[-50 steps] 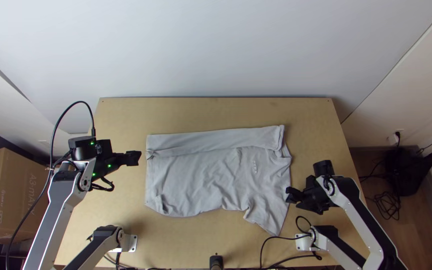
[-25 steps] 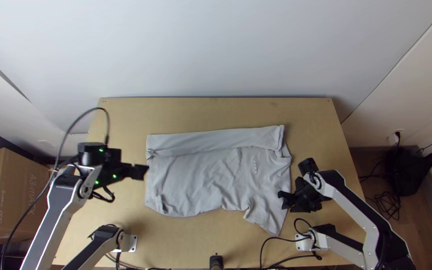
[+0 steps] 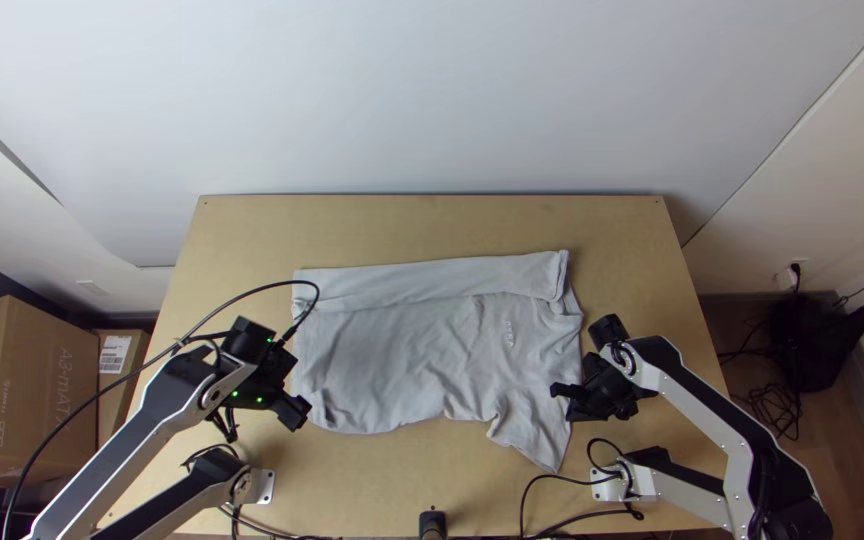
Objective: Fold the t-shirt
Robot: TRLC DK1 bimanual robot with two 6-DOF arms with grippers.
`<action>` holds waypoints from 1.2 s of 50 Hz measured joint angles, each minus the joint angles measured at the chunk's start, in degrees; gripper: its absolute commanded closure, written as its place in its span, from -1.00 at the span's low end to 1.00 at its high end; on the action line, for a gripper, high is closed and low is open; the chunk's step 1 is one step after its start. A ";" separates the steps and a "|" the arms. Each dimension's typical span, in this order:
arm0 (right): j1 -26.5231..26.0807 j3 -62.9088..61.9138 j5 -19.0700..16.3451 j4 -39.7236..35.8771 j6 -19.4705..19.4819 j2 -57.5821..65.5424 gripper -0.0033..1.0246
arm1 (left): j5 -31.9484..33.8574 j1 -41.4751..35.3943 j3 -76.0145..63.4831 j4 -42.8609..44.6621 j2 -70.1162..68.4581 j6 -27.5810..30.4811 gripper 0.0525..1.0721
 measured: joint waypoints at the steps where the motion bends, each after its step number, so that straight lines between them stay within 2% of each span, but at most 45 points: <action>1: 0.13 0.04 0.02 0.00 0.00 0.00 0.95 | -0.35 -0.09 0.00 0.00 0.92 0.42 -0.89; 14: 0.94 2.32 0.02 0.74 0.00 0.00 0.95 | -2.34 -2.91 0.00 1.33 9.01 1.44 -0.87; 22: 1.31 2.56 0.02 0.72 0.00 0.00 0.95 | -2.34 -3.13 0.00 3.74 14.75 1.42 -0.44; 30: 1.31 2.56 0.02 0.72 0.02 -0.26 0.95 | -2.32 -3.13 0.00 6.45 18.97 1.42 -0.42; 31: 1.31 2.56 0.04 0.72 0.00 -0.37 0.95 | -2.32 -3.13 0.00 6.73 19.50 1.42 -0.34; 35: 1.31 2.56 0.04 0.72 0.02 -1.09 0.95 | -2.23 -3.13 0.00 7.39 21.35 1.42 0.29; 37: 1.31 2.56 0.04 0.70 0.02 -1.49 0.95 | -2.08 -3.13 0.00 8.07 22.03 1.42 0.49; 49: 1.29 2.56 0.04 0.68 0.02 -3.06 0.95 | -1.14 -3.19 0.07 9.99 24.24 1.40 0.54; 50: 1.29 2.56 0.04 0.70 0.00 -3.08 0.95 | -1.03 -3.17 0.07 9.99 24.24 1.42 0.62; 52: 1.29 2.56 0.07 0.68 0.00 -3.08 0.95 | -0.92 -3.17 0.09 9.97 24.24 1.42 0.94; 60: -0.48 2.73 0.94 0.66 -0.28 -3.06 0.95 | -0.31 -1.07 0.13 9.57 23.43 1.90 0.95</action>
